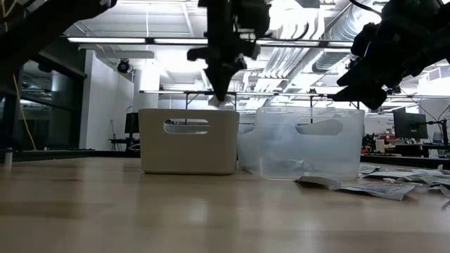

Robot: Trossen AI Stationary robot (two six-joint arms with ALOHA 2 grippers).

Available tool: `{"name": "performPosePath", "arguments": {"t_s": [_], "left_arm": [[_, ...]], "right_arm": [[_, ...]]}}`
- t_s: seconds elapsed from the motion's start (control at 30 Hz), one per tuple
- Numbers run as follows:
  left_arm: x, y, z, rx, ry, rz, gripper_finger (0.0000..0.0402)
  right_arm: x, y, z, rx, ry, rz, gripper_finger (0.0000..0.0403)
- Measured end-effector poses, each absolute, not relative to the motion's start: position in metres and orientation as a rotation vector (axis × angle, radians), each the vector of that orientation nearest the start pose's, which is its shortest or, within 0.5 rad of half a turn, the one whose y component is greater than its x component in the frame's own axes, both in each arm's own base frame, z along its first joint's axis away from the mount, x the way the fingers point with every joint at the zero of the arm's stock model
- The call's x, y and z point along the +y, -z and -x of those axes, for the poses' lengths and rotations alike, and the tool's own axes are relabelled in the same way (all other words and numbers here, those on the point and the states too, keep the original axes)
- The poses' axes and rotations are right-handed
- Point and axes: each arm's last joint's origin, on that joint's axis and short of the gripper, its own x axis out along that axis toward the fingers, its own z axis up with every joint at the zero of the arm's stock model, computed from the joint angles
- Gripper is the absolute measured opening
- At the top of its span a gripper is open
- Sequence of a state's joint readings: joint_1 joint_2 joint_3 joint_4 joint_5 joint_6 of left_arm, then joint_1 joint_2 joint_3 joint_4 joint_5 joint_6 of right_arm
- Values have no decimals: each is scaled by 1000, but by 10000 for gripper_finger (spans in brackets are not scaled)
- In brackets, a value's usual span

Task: Pick & Place First Aid Supplies
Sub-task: Put the green bandage pack into the white bin

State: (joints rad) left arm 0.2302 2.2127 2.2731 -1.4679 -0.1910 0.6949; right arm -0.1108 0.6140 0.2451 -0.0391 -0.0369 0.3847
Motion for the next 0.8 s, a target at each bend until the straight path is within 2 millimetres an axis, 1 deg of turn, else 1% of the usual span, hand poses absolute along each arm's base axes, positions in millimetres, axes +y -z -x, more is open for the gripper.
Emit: {"name": "performPosePath", "arguments": {"t_s": [0.2, 0.37, 0.47, 0.7, 0.8], "left_arm": [[132, -271, -419, 1467, 235, -509, 5], [148, -258, -416, 1457, 268, -504, 5], [152, -253, -414, 1467, 282, -510, 5], [155, -254, -413, 1464, 283, -515, 6], [154, -254, -414, 1450, 318, -530, 17]], "right_arm": [[-15, -185, -142, 388, 150, -409, 222], [-15, -185, -142, 389, 150, -409, 222], [-15, -185, -142, 388, 150, -409, 222], [-15, -185, -142, 388, 150, -409, 222], [-15, -185, -142, 388, 150, -409, 222]]}}
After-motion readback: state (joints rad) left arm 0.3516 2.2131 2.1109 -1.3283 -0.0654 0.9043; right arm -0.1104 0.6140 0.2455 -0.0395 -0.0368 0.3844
